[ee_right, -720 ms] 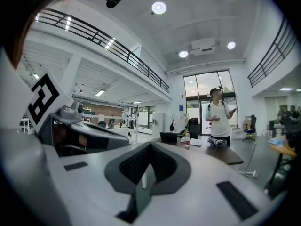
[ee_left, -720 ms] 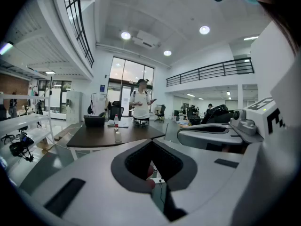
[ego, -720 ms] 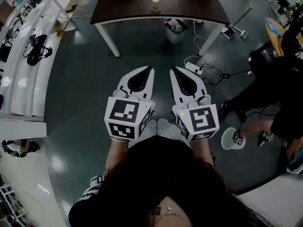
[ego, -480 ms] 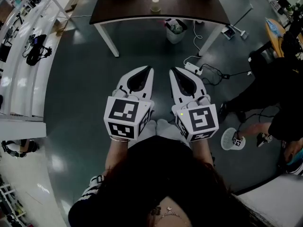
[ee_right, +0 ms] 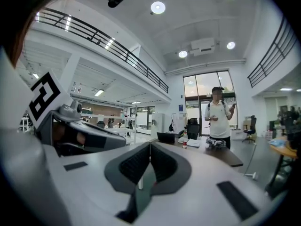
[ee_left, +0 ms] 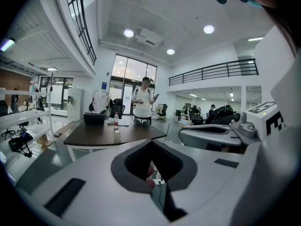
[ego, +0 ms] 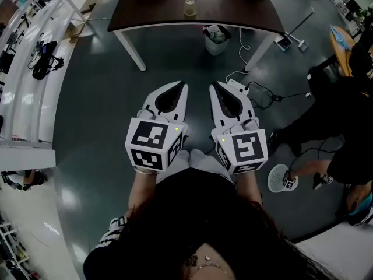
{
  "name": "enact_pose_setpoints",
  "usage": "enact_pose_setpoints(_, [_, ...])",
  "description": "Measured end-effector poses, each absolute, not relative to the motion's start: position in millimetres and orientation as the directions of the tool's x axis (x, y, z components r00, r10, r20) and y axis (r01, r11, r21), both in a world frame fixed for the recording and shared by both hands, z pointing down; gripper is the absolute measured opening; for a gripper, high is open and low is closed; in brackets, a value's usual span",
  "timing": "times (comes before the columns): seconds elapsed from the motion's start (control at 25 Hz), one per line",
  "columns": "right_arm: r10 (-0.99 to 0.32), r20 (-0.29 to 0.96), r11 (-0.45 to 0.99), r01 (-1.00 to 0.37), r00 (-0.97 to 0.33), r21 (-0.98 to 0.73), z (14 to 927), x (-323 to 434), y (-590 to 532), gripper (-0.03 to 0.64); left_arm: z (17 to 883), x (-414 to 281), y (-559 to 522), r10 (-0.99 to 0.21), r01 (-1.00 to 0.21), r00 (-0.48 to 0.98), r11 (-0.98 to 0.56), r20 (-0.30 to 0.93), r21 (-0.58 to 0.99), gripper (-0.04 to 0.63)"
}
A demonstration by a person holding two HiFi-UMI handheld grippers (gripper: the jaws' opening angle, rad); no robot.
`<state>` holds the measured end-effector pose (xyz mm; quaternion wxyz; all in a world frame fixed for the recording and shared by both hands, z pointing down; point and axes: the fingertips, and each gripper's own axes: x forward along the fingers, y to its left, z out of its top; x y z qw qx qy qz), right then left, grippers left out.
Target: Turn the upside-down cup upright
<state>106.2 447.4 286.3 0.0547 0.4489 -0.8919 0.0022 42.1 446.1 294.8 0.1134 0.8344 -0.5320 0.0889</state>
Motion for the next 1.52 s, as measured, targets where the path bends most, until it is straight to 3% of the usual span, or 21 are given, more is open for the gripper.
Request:
enact_pose_setpoints(0.6, [-0.78, 0.128, 0.621, -0.783, -0.612, 0.042, 299, 115, 399, 0.018, 309, 49, 402, -0.869, -0.92, 0.391, -0.371, 0.303, 0.125, -0.009])
enact_pose_setpoints(1.52, [-0.824, 0.083, 0.565, -0.823, -0.56, 0.058, 289, 49, 244, 0.018, 321, -15, 235, -0.823, -0.878, 0.478, -0.455, 0.307, 0.148, -0.009])
